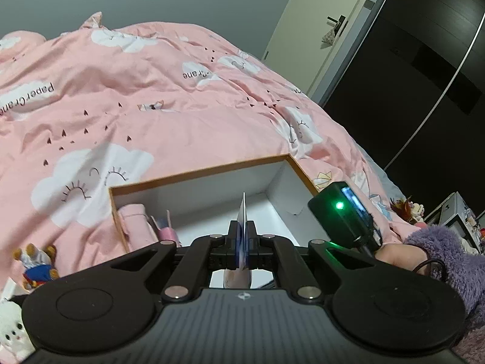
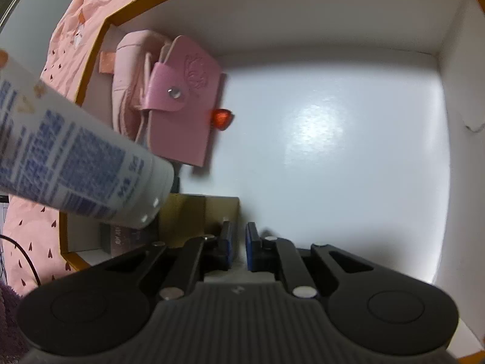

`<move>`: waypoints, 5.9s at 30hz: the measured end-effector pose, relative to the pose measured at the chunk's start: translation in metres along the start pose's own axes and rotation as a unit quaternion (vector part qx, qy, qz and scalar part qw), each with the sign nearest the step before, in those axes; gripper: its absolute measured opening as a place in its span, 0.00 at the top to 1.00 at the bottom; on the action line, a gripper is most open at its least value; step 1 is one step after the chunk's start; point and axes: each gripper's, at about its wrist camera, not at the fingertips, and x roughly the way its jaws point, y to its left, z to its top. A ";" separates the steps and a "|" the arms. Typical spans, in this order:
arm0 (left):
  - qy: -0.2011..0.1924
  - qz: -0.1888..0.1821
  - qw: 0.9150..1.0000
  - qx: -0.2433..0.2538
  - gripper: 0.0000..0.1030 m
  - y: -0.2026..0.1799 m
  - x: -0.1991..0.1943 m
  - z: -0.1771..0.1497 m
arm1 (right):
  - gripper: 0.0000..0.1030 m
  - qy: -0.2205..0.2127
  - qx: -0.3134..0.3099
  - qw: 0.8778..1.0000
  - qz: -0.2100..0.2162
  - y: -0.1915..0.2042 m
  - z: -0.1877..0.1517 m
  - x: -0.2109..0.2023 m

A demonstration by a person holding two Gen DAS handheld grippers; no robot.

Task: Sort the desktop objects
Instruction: 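Open the right tool to drop the gold cube into the box, then lower the lotion tube into the box and open the left tool, then withdraw both tools from the box toward the plush toys, then grasp the white plush dog with the left tool while the right tool grasps the brown plush dog, then lift both plush toys with both tools and carry them over the orange box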

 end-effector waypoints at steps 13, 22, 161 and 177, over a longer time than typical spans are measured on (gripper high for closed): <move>0.061 -0.014 0.997 -0.041 0.97 -0.014 0.045 -0.022 | 0.84 -0.065 -0.076 0.992 -0.084 -0.010 -0.007 -0.039; 0.092 0.010 0.995 -0.039 0.96 -0.024 0.055 -0.040 | 0.84 -0.033 -0.085 0.994 -0.056 -0.012 -0.011 -0.019; -0.156 0.189 0.948 -0.202 0.35 0.139 -0.148 -0.100 | 0.46 -0.298 -0.080 0.945 0.111 0.218 -0.004 -0.003; -0.165 0.007 0.979 -0.117 0.35 0.037 -0.079 -0.009 | 0.46 -0.393 -0.017 0.917 0.070 0.091 -0.053 -0.151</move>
